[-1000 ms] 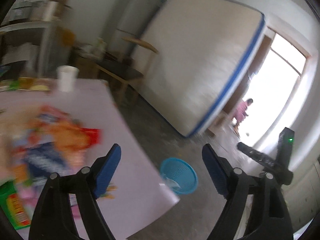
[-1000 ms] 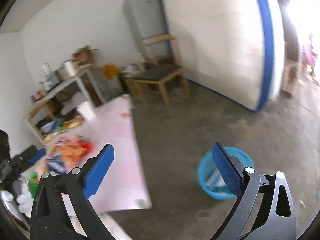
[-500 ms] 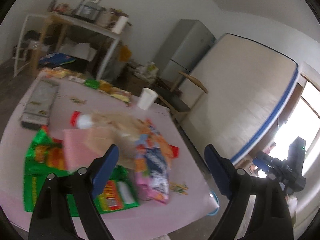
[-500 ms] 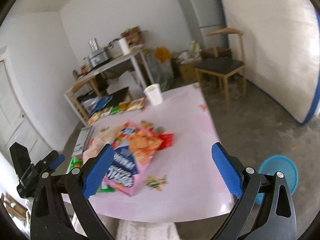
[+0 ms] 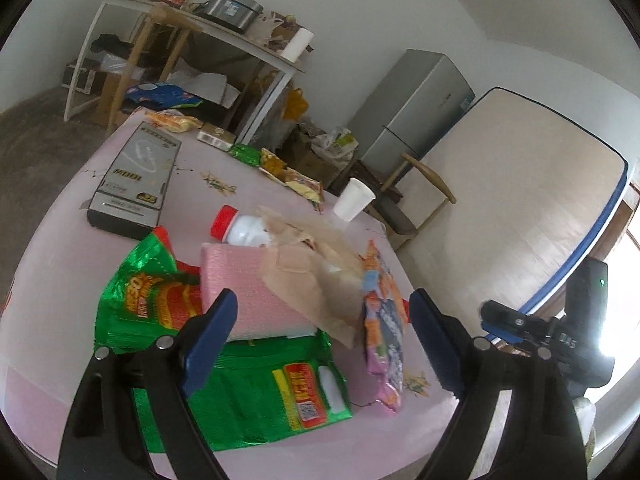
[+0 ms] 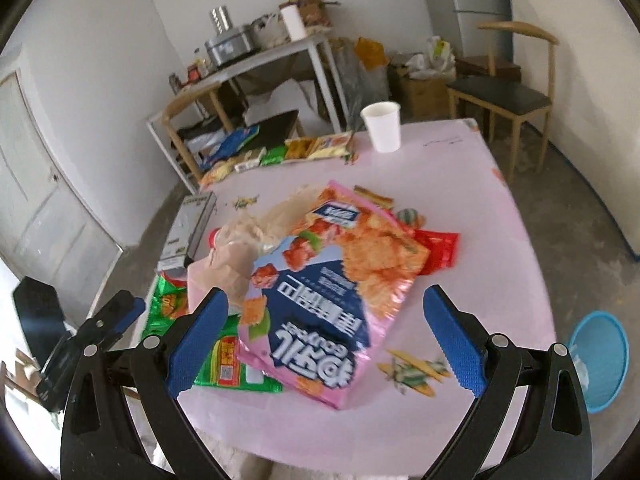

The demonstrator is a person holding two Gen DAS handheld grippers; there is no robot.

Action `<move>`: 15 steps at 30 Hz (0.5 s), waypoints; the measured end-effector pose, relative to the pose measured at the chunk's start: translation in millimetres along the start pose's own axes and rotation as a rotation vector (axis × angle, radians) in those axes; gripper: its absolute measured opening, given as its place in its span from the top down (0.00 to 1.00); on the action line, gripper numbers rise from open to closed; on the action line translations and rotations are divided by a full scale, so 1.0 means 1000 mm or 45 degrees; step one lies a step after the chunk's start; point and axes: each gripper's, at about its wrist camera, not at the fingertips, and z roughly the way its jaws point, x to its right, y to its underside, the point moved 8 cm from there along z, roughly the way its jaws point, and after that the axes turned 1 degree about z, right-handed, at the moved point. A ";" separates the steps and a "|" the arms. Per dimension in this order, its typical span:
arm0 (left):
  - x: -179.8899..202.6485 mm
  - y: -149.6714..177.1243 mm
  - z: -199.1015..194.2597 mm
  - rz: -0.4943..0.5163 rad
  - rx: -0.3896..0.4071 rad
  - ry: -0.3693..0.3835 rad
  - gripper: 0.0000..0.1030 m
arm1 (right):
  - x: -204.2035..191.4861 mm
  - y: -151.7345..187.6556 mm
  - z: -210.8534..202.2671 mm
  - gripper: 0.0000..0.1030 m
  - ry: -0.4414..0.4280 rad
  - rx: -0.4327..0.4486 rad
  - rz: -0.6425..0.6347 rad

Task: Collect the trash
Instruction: 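Reach the left tool to the pink mesh sponge and close on it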

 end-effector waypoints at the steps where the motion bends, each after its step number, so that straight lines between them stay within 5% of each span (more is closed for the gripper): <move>1: -0.002 0.000 0.001 -0.002 0.000 -0.005 0.18 | -0.005 -0.001 0.007 0.09 0.017 -0.004 -0.029; 15: -0.023 0.003 0.007 -0.002 0.002 -0.059 0.18 | -0.033 -0.013 0.085 0.09 0.324 -0.054 -0.328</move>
